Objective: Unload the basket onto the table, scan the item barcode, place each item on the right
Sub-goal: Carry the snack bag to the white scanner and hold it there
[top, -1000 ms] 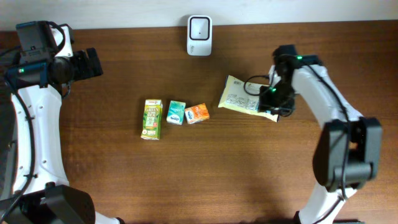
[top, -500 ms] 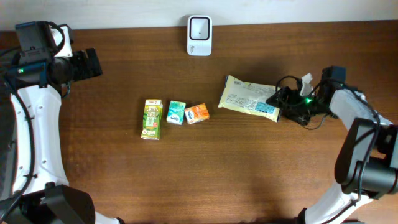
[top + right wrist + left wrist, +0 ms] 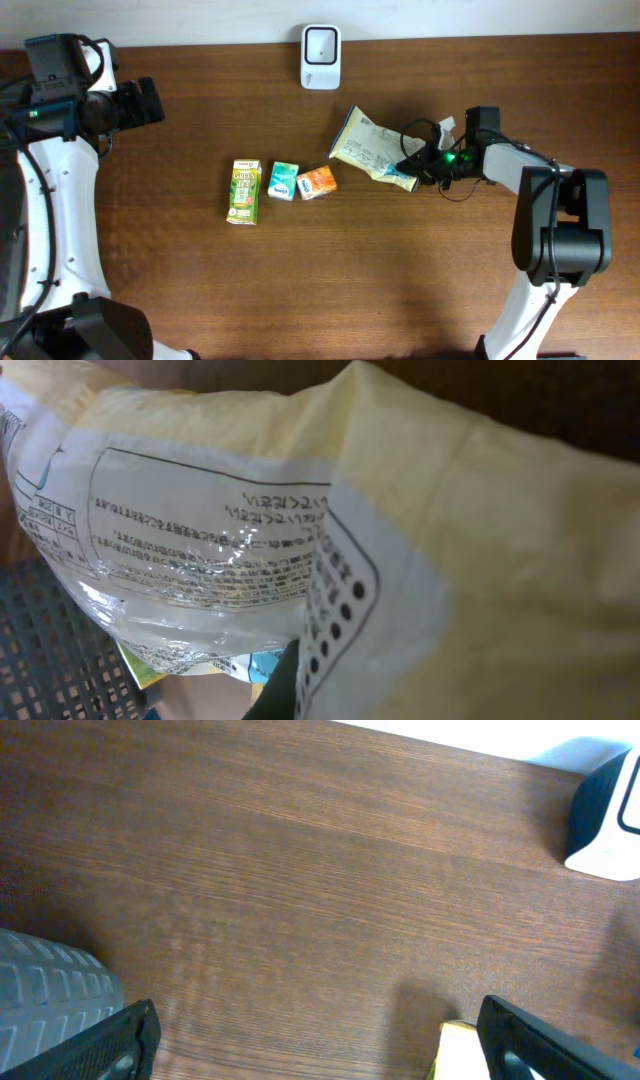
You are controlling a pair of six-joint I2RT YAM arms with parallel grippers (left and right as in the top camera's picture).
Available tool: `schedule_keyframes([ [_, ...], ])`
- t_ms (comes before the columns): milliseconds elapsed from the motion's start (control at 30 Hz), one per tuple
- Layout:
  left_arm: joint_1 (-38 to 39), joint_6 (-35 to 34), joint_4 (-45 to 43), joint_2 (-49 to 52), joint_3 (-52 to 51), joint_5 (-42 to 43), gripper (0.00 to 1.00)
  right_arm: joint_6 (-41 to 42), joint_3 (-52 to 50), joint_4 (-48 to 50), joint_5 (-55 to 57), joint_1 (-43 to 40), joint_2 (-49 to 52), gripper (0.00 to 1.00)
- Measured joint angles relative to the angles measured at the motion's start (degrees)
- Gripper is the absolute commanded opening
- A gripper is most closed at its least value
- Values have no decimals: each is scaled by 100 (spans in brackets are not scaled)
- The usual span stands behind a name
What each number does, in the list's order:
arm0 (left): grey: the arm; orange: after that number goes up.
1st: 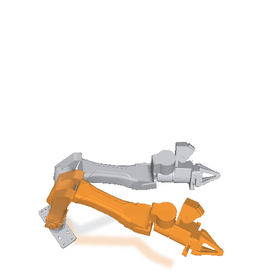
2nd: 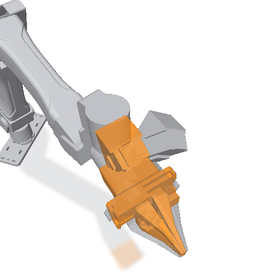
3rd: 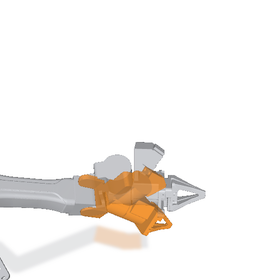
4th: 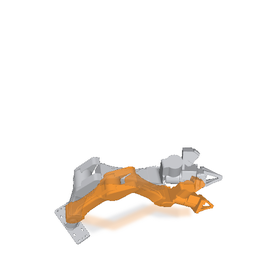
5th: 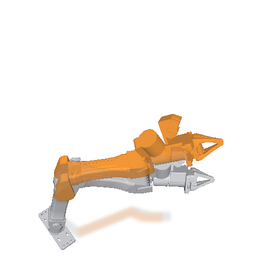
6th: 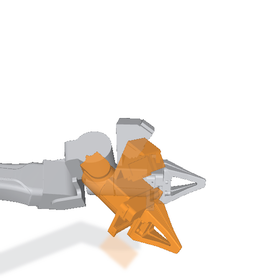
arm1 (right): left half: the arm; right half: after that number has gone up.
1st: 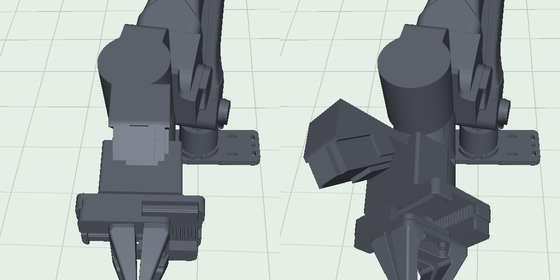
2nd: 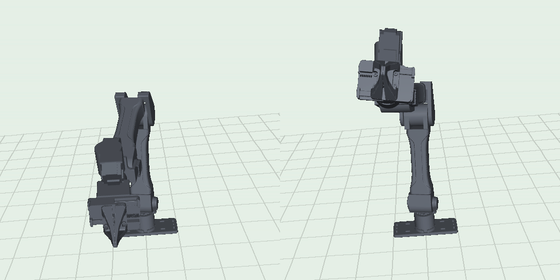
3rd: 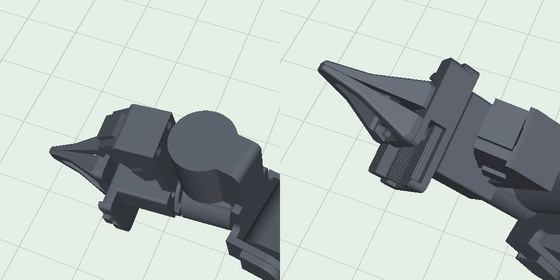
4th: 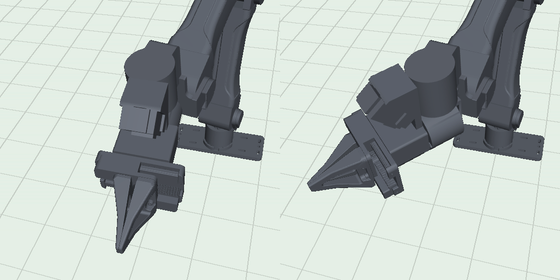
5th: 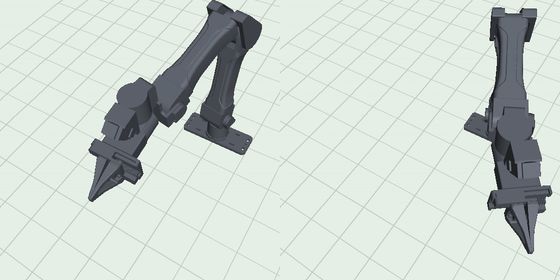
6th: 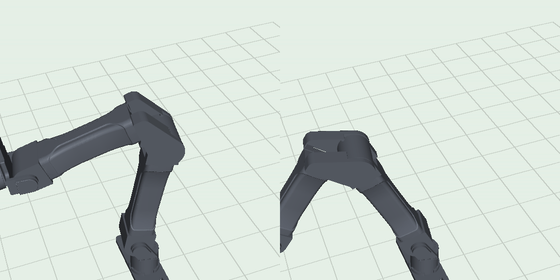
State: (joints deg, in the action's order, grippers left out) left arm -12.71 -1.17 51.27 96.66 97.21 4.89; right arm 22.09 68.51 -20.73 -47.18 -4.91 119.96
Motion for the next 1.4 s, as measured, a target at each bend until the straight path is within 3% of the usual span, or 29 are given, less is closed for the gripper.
schedule_keyframes([
  [200, 0, 0, 9, 0, 0, 0, 99, -601, -52, -901, -938, -907, 20, 4],
  [333, 0, 0, 17, 0, 0, -2, 99, -2765, 306, -3499, -1102, -1012, -551, 4],
  [433, -9, 0, 17, 0, 0, 0, 99, -4411, 1189, -4966, -1143, -872, -1067, 4],
  [733, -11, 0, 13, 0, 0, -2, 99, -7847, 3348, -7276, -1567, -74, -1318, 4],
  [800, -11, 0, 24, 0, 0, 0, 99, -8192, 3794, -7543, -1661, 94, -1320, 4],
  [1033, -11, 0, 17, 0, 0, -2, 99, -8260, 5086, -7628, -2039, 212, -1331, 4],
  [1267, -11, 0, 17, 0, 0, -2, 99, -8192, 5322, -7626, -2173, 212, -1331, 4],
  [1333, -11, 0, 17, -2, 0, 0, 99, -7851, 5331, -7309, -1871, 201, -1331, 4],
  [1400, -11, 0, 20, 0, 0, -2, 99, -6854, 5344, -6454, -968, 232, -1331, 4],
])
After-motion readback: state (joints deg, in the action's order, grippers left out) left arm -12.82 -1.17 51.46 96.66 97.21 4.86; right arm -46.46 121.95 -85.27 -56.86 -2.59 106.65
